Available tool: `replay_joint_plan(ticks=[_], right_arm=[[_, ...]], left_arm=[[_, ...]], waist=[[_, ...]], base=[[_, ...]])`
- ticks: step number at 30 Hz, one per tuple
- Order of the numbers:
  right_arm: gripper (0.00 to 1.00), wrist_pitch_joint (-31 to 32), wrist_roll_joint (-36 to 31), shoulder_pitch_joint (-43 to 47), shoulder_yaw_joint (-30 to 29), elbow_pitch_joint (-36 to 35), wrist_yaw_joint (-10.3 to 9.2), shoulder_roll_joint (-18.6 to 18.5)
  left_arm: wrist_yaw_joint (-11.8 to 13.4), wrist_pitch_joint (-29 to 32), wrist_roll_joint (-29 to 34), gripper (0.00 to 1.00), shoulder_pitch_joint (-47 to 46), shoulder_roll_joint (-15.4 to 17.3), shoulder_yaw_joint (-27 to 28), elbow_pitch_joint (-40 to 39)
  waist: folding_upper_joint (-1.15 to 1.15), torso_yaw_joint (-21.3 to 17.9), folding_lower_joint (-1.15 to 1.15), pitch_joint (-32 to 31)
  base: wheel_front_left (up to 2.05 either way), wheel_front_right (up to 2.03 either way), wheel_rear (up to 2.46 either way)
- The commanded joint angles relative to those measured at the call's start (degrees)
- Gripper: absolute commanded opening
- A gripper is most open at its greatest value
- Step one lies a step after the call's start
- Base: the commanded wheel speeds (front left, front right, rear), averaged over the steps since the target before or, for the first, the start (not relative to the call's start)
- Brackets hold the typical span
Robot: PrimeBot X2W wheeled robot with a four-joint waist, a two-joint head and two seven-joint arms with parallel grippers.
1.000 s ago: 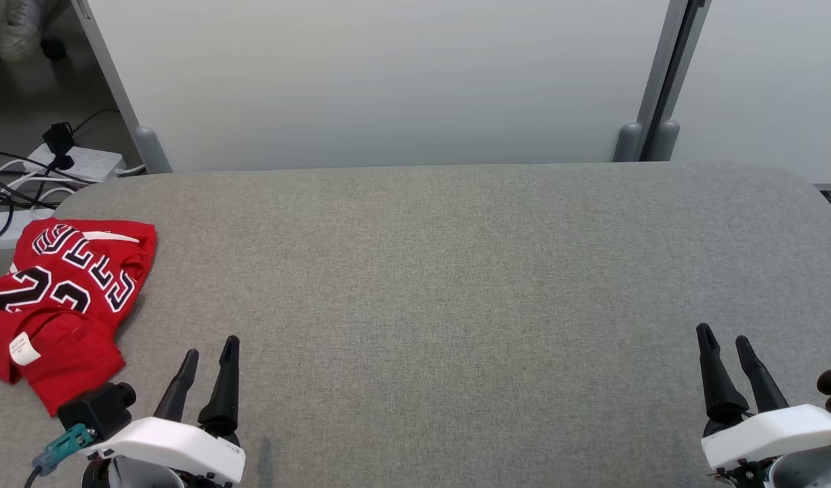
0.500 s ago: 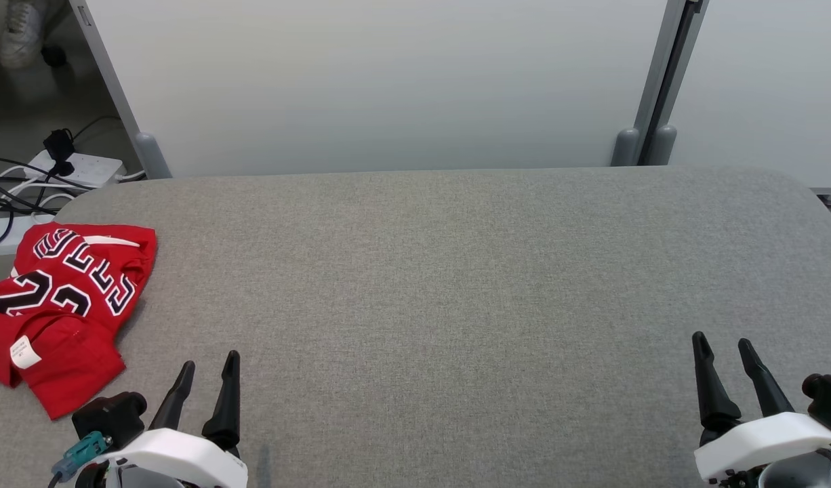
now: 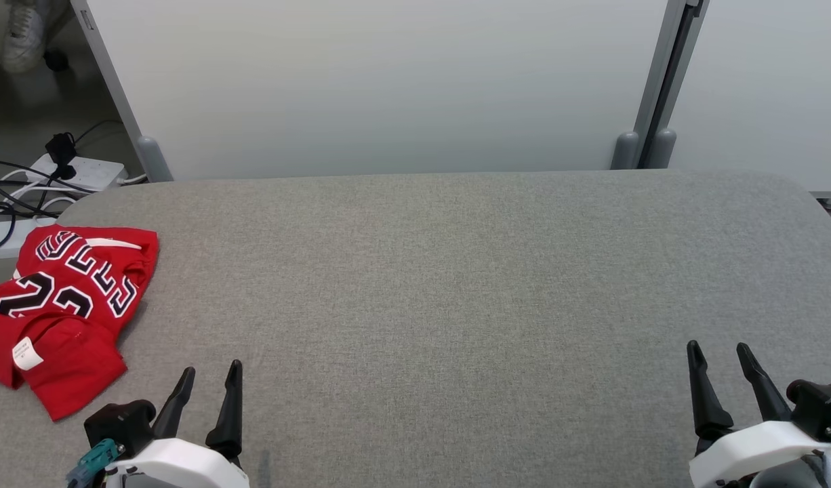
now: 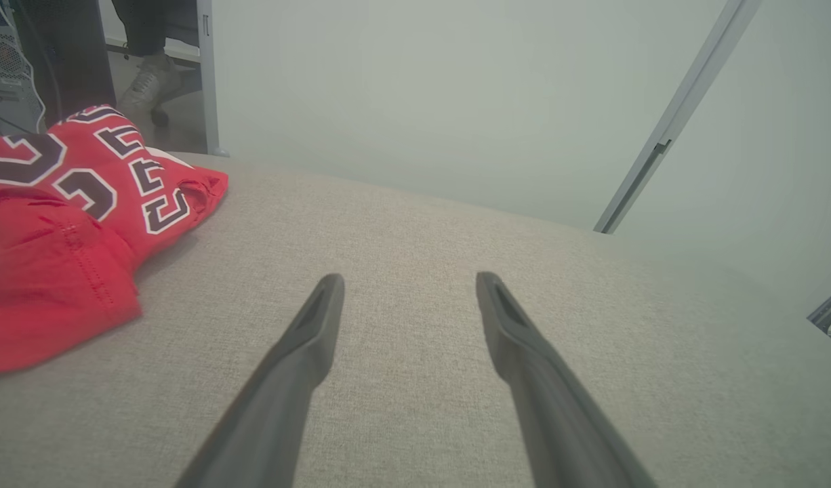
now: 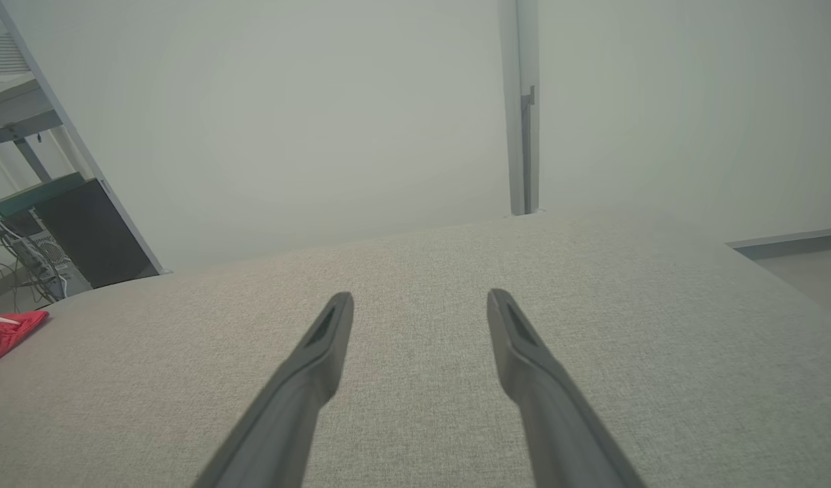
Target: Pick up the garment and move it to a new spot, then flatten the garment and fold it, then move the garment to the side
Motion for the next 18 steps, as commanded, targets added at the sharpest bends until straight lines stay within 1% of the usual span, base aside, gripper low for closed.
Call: replay_joint_plan(ticks=[1,7,18], right_arm=[[1.0,-1.1,-1.5,-1.3,1.3,-1.0,0.38,-0.7],[1.0,-2.1,-4.2,-1.0,1.2,0.0,0.39,-0.6],[1.0,-4.1,-5.9,-1.2,1.5,1.5,0.42,-0.3]], left_arm=[[-0.2,-0.6,1.3,1.0,-3.7,1.6,1.3,-1.1],[-0.4,-0.7,2.7,1.0,-4.0,1.8,0.7,-0.3],[0.3,-1.2,5.6,1.0,-4.3,2.4,0.2,0.7]], waist=[[0.0,0.0,0.0,-0.1],[0.0,0.0,0.0,-0.3],[0.0,-0.2,0.0,-0.6]], base=[[0.0,0.0,0.0],[0.0,0.0,0.0],[0.0,0.0,0.0]])
